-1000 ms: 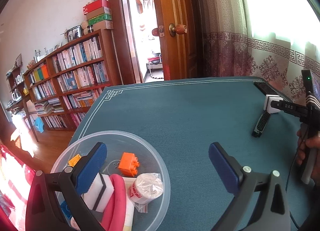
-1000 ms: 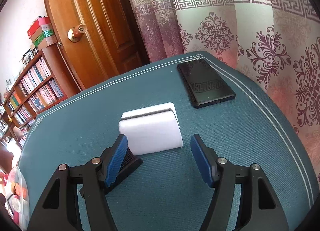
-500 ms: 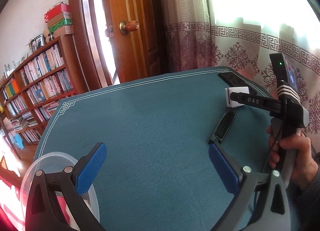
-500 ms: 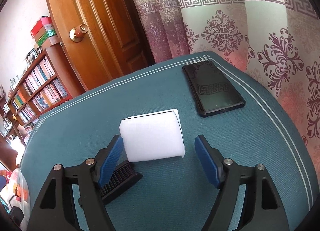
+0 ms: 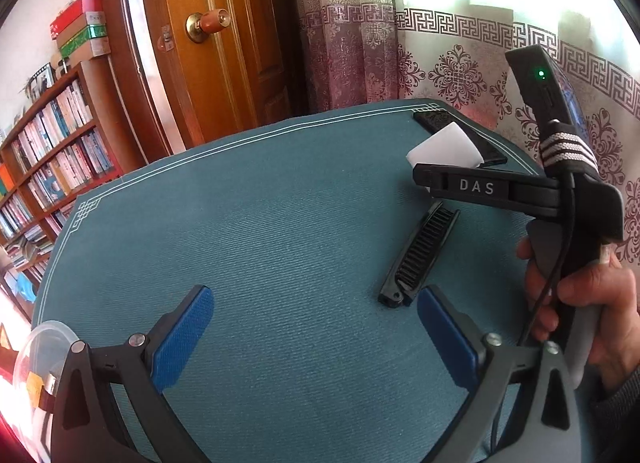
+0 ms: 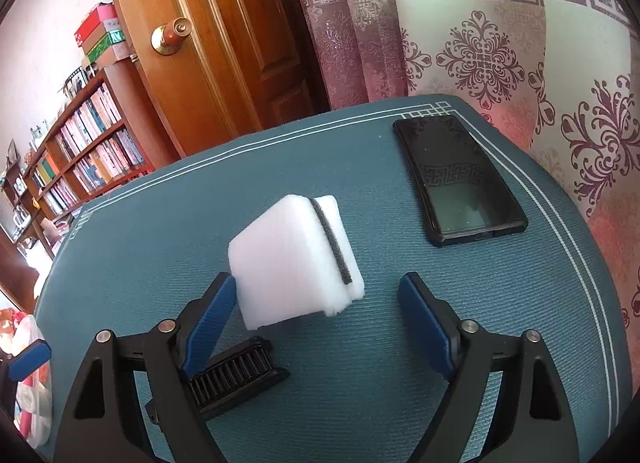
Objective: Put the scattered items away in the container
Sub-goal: 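Grasp the black comb with the left tool while the right tool grasps the second white sponge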
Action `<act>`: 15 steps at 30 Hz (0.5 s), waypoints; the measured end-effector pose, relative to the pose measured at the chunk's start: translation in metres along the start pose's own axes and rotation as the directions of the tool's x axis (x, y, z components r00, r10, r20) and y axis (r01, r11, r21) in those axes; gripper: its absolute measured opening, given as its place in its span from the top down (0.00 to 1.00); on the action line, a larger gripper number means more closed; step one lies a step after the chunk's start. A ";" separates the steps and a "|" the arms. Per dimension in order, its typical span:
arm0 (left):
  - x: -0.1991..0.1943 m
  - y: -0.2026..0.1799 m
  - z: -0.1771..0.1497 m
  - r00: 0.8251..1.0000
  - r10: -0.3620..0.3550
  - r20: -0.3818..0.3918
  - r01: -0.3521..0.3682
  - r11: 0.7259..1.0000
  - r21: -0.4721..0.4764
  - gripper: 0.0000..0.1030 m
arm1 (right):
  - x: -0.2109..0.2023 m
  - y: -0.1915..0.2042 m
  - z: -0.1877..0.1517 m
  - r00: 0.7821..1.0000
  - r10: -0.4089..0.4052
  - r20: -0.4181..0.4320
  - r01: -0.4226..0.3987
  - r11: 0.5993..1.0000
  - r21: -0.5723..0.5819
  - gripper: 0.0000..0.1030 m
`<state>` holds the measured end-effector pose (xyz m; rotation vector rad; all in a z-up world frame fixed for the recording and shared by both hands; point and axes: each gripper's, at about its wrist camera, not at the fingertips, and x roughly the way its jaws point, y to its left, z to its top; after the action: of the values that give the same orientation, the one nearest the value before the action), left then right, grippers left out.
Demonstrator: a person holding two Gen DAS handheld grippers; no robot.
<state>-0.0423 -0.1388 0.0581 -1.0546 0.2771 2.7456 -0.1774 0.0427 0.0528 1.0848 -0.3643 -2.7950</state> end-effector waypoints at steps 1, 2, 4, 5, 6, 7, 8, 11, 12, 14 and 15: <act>0.001 -0.003 0.002 1.000 0.000 -0.001 0.000 1.000 0.003 0.01 | -0.002 -0.003 0.000 1.000 0.015 0.008 -0.015 1.000 0.017 0.16; 0.003 -0.006 0.004 1.000 -0.001 -0.001 0.001 1.000 0.009 0.01 | -0.003 -0.007 0.001 1.000 0.024 0.014 -0.024 0.999 0.036 0.16; 0.005 -0.012 0.008 1.000 0.001 -0.002 -0.001 1.000 0.021 0.01 | -0.006 -0.013 0.002 0.999 0.046 0.026 -0.047 0.996 0.070 0.25; 0.006 -0.014 0.010 1.000 0.002 -0.003 -0.002 1.000 0.025 0.01 | -0.007 -0.015 0.003 0.998 0.059 0.022 -0.061 0.995 0.082 0.37; 0.007 -0.016 0.011 1.000 0.001 -0.005 -0.001 1.000 0.027 0.01 | -0.006 -0.017 0.003 0.997 0.072 0.012 -0.073 0.993 0.094 0.40; 0.010 -0.016 0.012 1.000 0.001 -0.008 -0.001 1.000 0.029 0.01 | -0.006 -0.019 0.002 0.997 0.082 0.014 -0.083 0.991 0.104 0.40; 0.012 -0.017 0.013 1.000 0.003 -0.012 -0.002 1.000 0.029 0.01 | -0.007 -0.019 0.002 0.996 0.083 0.018 -0.084 0.991 0.105 0.42; 0.020 -0.019 0.013 1.000 0.002 -0.026 -0.001 0.999 0.034 0.01 | -0.009 -0.016 0.002 0.996 0.091 0.023 -0.093 0.991 0.093 0.43; 0.022 -0.020 0.013 1.000 0.002 -0.030 -0.001 0.999 0.037 0.01 | -0.009 -0.015 0.002 0.996 0.088 0.025 -0.090 0.992 0.088 0.43; 0.028 -0.024 0.015 0.999 0.001 -0.037 0.001 0.999 0.050 0.01 | -0.010 -0.014 0.001 0.996 0.087 0.029 -0.090 0.992 0.087 0.43; 0.030 -0.027 0.016 0.999 -0.002 -0.040 0.004 0.998 0.057 0.01 | -0.011 -0.015 0.000 0.995 0.090 0.031 -0.093 0.992 0.090 0.43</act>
<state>-0.0678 -0.1063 0.0465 -1.0954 0.3578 2.6992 -0.1697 0.0593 0.0564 1.0220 -0.5362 -2.7387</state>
